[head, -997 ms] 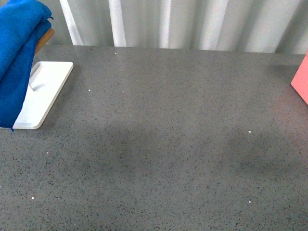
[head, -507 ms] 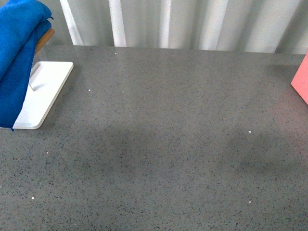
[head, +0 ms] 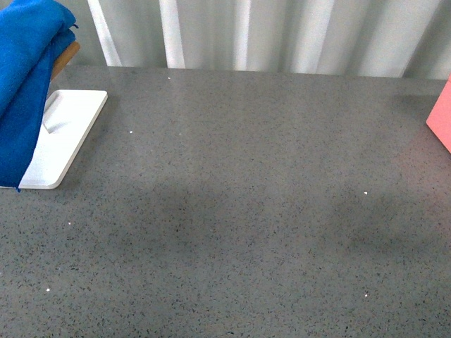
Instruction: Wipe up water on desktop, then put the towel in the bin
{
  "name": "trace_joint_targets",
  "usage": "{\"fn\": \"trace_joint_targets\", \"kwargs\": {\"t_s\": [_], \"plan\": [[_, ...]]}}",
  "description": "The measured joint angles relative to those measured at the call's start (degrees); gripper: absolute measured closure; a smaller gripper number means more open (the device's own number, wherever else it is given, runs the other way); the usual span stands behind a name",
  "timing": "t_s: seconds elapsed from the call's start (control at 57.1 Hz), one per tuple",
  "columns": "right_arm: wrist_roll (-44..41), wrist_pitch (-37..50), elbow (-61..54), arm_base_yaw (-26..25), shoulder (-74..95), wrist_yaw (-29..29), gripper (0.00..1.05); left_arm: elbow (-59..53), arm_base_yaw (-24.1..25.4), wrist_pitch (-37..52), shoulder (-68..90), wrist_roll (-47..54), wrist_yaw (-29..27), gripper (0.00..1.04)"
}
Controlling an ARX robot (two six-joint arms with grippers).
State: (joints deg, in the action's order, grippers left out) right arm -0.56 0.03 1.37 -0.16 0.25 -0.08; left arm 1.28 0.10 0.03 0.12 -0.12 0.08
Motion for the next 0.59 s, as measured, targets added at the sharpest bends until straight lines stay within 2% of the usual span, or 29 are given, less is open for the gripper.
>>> {"fn": "trace_joint_targets", "kwargs": {"t_s": [0.315, 0.42, 0.507, 0.595], "plan": [[0.0, 0.0, 0.0, 0.0, 0.0, 0.0, 0.07, 0.0, 0.0, -0.1, 0.1, 0.0, 0.0, 0.07], [0.0, 0.0, 0.0, 0.0, 0.0, 0.0, 0.07, 4.4, -1.5, -9.1, 7.7, -6.3, 1.5, 0.07], [0.0, 0.0, 0.0, 0.0, 0.0, 0.0, 0.07, 8.2, -2.3, -4.2, 16.5, -8.4, 2.7, 0.07], [0.0, 0.0, 0.0, 0.0, 0.0, 0.0, 0.07, 12.8, -2.1, 4.8, 25.6, -8.5, 3.5, 0.07]]}}
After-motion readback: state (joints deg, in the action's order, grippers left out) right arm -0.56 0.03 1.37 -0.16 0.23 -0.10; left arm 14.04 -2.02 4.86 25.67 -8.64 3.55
